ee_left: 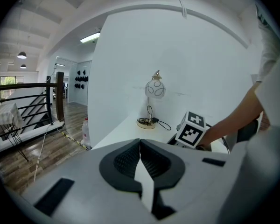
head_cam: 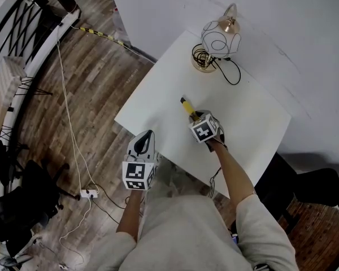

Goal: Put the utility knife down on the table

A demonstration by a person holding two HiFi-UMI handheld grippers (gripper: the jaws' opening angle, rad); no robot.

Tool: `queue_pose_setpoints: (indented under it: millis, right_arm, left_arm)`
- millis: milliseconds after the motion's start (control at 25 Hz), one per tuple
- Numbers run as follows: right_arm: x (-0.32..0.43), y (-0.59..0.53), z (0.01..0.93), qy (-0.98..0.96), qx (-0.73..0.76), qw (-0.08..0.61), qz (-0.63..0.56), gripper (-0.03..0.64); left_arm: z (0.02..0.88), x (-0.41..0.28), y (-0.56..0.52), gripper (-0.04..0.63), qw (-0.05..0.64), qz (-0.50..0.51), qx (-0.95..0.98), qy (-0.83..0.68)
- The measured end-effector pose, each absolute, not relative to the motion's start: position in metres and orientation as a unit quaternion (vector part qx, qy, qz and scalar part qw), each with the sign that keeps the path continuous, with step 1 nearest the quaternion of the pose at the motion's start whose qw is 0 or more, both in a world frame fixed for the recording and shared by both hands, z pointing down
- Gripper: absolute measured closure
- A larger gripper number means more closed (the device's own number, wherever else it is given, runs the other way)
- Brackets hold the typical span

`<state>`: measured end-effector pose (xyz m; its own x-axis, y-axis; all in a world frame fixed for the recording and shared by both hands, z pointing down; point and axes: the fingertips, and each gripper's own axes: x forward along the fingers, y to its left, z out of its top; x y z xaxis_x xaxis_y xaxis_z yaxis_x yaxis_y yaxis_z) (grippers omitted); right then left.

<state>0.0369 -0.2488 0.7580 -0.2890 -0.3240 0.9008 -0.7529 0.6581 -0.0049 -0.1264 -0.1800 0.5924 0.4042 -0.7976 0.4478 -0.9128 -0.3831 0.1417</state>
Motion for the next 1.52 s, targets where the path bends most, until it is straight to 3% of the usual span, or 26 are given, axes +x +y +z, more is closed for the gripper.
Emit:
queue_pose_setpoints:
  millis: [960,1080,1160,1520]
  right_arm:
    - [0.027,-0.257,0.768,-0.772,0.320,0.515,0.191,0.491]
    - [0.027,-0.259,0.767,-0.778,0.319,0.507,0.190,0.448]
    - [0.025,-0.258,0.767,-0.785,0.312,0.498,0.197,0.370]
    - [0.023,-0.257,0.741,-0.808,0.330,0.463,0.155,0.411]
  left_arm:
    - [0.592,-0.141,-0.187,0.589,0.189,0.153,0.810,-0.534]
    - [0.592,-0.141,-0.187,0.589,0.189,0.154,0.809,-0.535]
    - [0.593,-0.141,-0.188,0.589,0.189,0.155,0.809,-0.535]
    - [0.591,-0.139,-0.189,0.589,0.185,0.155,0.810,-0.534]
